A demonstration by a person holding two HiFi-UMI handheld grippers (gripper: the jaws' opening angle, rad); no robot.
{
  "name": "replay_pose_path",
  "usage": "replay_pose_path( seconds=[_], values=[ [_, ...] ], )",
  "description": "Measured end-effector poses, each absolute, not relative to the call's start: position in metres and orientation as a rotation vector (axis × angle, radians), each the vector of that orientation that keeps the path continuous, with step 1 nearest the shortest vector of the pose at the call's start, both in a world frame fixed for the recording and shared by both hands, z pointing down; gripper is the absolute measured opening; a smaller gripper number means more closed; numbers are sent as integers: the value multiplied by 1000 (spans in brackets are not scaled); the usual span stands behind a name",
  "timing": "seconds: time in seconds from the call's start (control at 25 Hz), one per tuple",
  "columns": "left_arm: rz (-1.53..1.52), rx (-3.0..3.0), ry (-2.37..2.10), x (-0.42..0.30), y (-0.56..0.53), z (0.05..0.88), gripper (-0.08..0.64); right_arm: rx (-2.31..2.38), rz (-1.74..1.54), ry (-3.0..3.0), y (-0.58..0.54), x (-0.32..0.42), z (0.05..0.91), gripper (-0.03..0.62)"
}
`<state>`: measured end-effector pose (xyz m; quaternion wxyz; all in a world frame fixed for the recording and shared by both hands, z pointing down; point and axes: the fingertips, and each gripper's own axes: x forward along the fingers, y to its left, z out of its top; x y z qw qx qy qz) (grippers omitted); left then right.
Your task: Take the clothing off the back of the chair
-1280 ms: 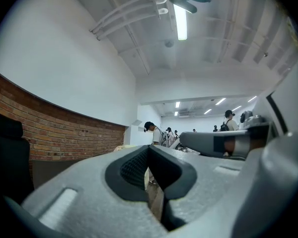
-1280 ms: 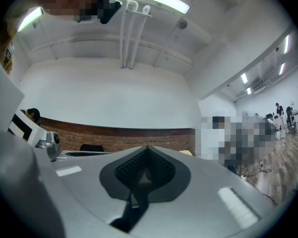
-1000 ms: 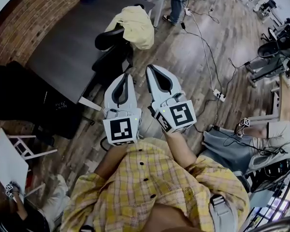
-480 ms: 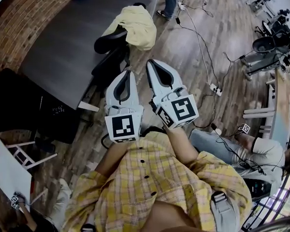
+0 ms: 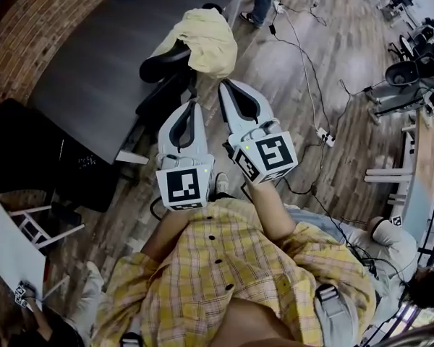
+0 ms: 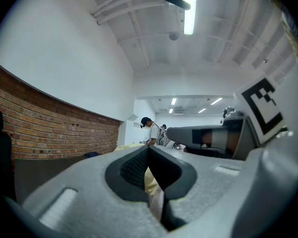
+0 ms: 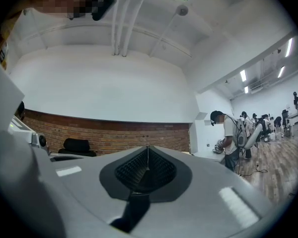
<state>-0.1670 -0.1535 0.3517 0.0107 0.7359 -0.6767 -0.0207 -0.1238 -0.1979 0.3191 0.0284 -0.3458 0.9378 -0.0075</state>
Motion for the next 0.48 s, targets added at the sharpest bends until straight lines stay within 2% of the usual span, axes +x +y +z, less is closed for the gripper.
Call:
replay_pose_path(
  seconds=[0.24, 0.48],
  values=[
    [-55, 2275, -2148, -160, -175, 351, 0, -994, -23, 2931, -226, -127, 320, 11],
    [-45, 2237, -2195, -154, -191, 355, 0, -927, -30, 2999, -255, -128, 330, 100]
  ],
)
